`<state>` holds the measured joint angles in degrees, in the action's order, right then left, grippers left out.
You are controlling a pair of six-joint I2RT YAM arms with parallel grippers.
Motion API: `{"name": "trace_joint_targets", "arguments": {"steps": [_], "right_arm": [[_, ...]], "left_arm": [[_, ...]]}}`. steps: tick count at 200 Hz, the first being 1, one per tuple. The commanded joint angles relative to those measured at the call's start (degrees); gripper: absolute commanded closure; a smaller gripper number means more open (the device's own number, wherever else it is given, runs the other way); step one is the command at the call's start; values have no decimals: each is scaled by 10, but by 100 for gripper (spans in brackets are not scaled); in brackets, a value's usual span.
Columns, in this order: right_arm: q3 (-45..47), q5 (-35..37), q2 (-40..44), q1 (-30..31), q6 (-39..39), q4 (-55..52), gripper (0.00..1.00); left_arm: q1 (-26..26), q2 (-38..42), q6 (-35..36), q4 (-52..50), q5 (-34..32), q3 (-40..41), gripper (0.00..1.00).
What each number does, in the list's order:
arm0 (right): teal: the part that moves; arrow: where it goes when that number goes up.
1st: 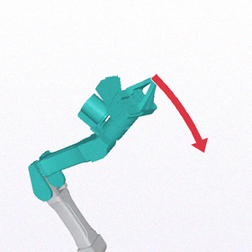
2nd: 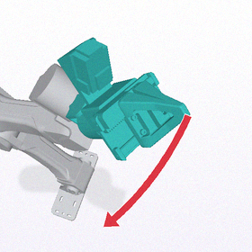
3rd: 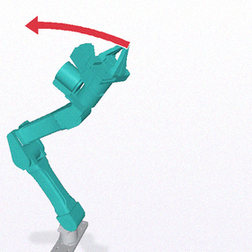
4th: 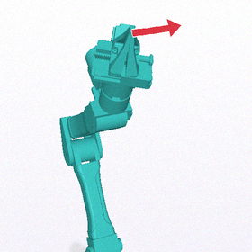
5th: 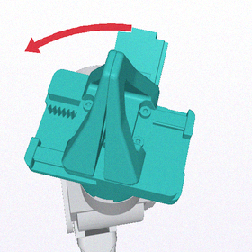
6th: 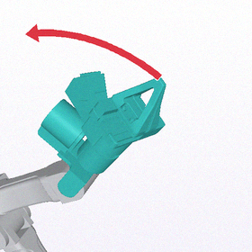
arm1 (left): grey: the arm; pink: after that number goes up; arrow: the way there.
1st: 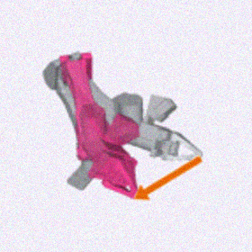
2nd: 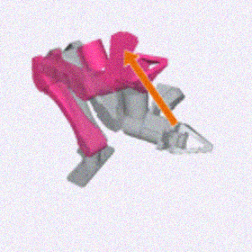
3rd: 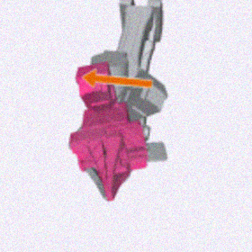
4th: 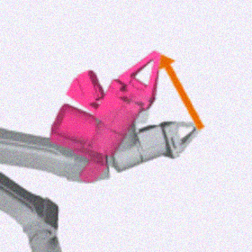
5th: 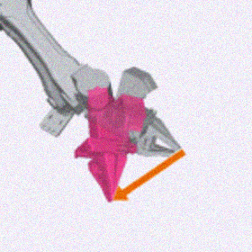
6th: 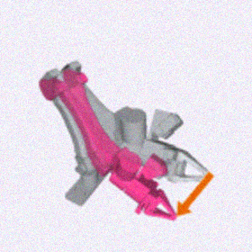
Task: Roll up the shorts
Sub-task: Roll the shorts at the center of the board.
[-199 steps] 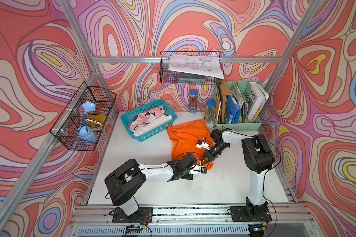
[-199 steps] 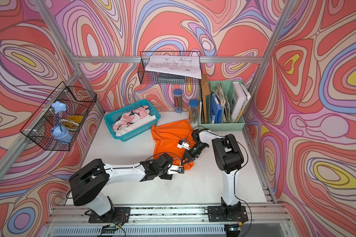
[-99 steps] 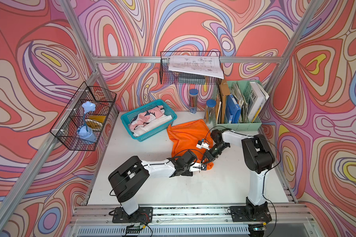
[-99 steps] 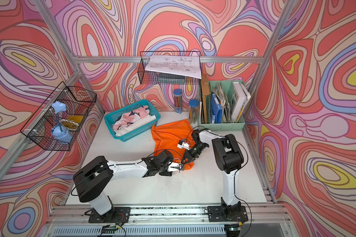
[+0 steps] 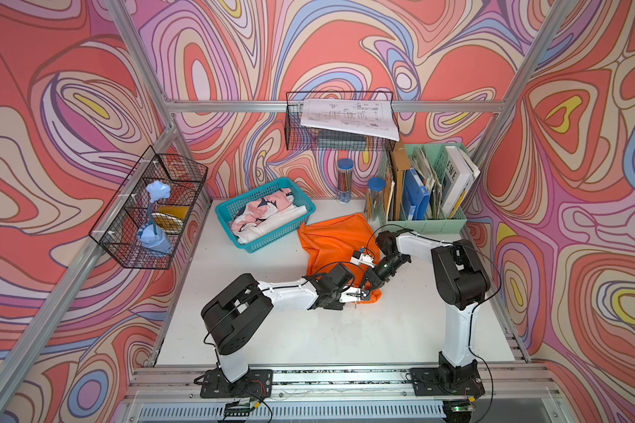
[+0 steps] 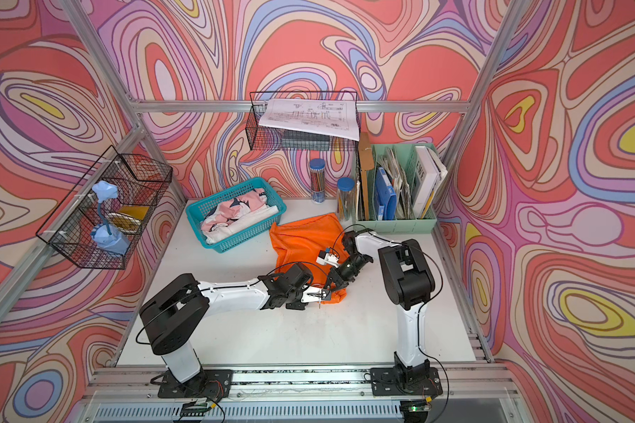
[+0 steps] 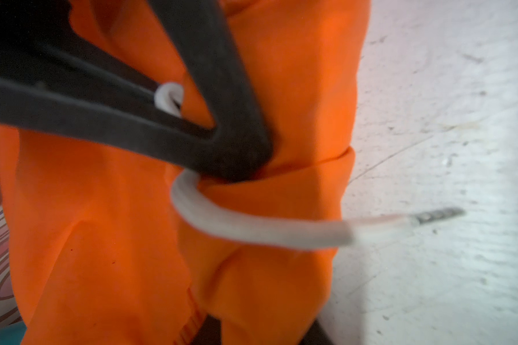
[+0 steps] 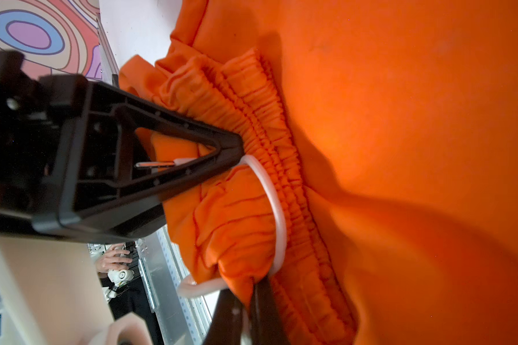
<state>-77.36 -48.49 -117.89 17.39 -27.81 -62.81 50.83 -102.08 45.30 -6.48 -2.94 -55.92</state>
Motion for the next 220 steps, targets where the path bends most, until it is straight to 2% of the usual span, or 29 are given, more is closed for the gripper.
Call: {"name": "trace_joint_targets", "arguments": {"steps": [1,19,30,45,61,66,69,104,133,151,184,199,220], "right_arm": [[-7,-5,-11,-2,-6,-18,92],[-6,0,-7,-4,4,-8,82],[-3,9,-2,-11,24,9,62],[5,32,10,-32,73,52,46],[12,49,25,-66,126,98,19],[13,56,31,-76,140,110,4],[14,61,34,-81,149,118,2],[41,152,84,-134,239,197,2],[70,259,159,-139,254,234,2],[95,287,221,-137,241,259,2],[212,336,379,-123,212,393,4],[261,355,440,-89,167,446,5],[331,426,511,-21,92,517,5]], "left_arm": [[-11,-29,-10,-82,25,-7,83],[-13,-31,-13,-115,35,-20,87],[-13,-30,-12,-131,45,-27,93],[-14,-23,-21,-149,59,-34,94],[-15,-5,-28,-147,82,-26,94],[-14,2,-28,-142,87,-21,94],[-14,7,-28,-140,90,-17,94],[-14,48,-50,-156,124,-3,94],[-32,32,-48,-253,178,-63,94],[-46,2,-40,-324,213,-115,95],[-71,-67,-36,-426,266,-211,98],[-87,-104,-13,-472,295,-259,98],[-113,-171,-4,-562,335,-347,99]]}}
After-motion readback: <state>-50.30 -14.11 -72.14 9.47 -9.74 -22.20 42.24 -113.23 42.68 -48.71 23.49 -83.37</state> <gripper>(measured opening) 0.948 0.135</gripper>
